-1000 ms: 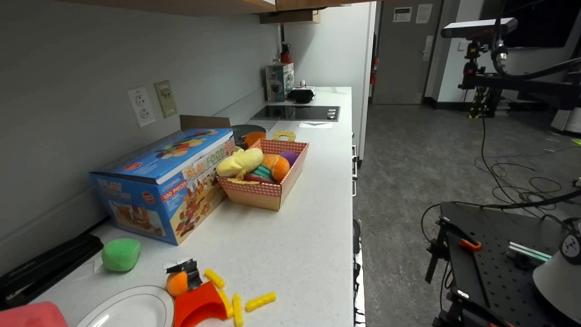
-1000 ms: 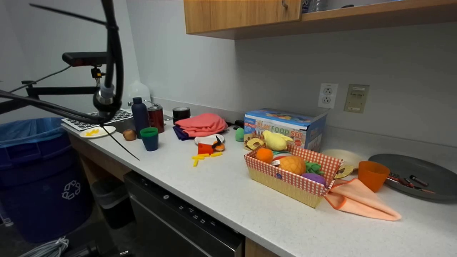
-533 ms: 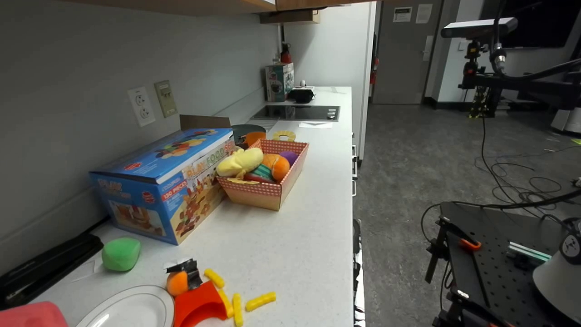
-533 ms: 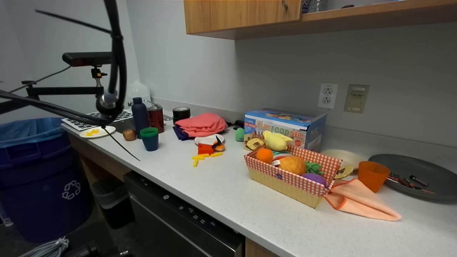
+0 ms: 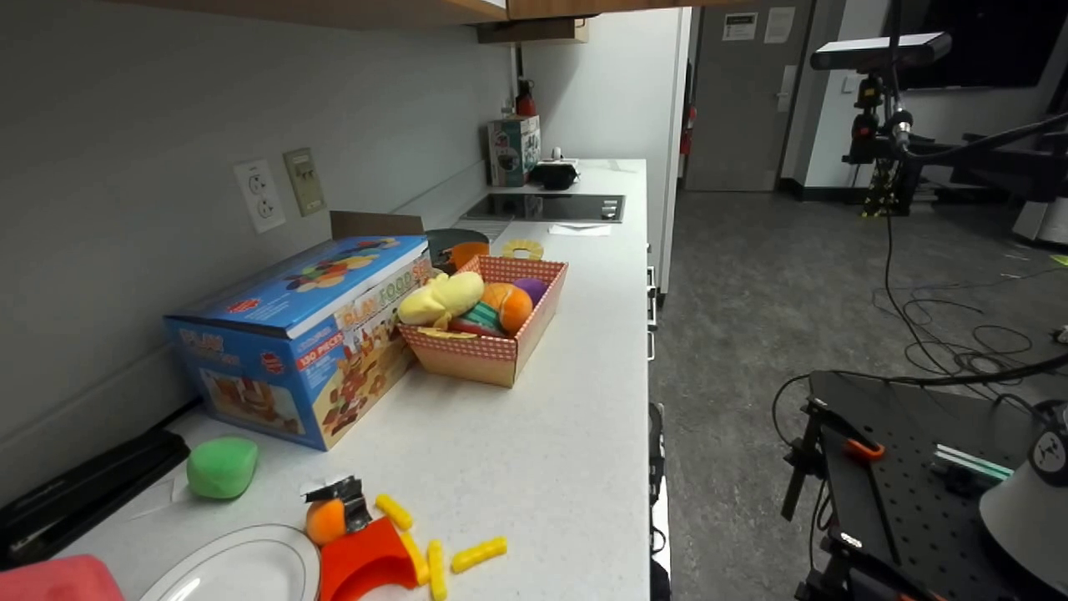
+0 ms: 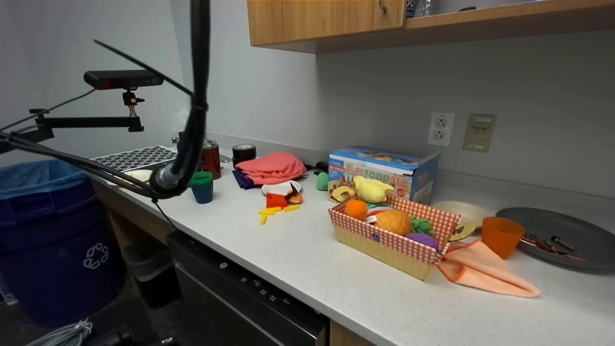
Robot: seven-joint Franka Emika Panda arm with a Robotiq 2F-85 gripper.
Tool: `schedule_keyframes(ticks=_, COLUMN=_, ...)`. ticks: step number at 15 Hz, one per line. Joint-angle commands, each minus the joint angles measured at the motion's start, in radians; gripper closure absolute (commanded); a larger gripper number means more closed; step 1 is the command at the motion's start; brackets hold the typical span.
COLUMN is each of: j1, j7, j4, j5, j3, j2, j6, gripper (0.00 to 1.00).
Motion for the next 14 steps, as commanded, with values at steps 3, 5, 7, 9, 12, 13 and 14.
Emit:
schedule_keyframes(ticks=3, j1=0.022, j7=0.007, j4=0.111, j5=0.02, j3=-0.073, j2=0.104, j6=0.016, gripper=0.0)
schedule_keyframes(ticks=5, j1=0.023, j7=-0.061, j4=0.116, j5=0.075, j3=-0.081, j2=0.09, j6=0.003, gripper=0.0)
schedule_keyframes(ticks=7, j1=0.025, j7=-0.149, j4=0.111, j5=0.149, j3=-0.087, j2=0.062, j6=-0.007, gripper=0.0)
schedule_keyframes(ticks=9, j1=0.025, j7=-0.277, j4=0.111, j5=0.257, j3=-0.095, j2=0.028, j6=-0.022, gripper=0.0)
schedule_keyframes(ticks=12, j1=0.03, j7=-0.5, j4=0.116, j5=0.458, j3=-0.109, j2=-0.027, j6=-0.073, gripper=0.0)
schedule_keyframes(ticks=13, j1=0.031, j7=-0.57, j4=0.125, j5=0.522, j3=-0.115, j2=-0.048, j6=-0.1, gripper=0.0)
schedule_keyframes(ticks=14, j1=0.031, j7=-0.642, j4=0.136, j5=0.589, j3=-0.122, j2=-0.065, j6=-0.124, gripper=0.0)
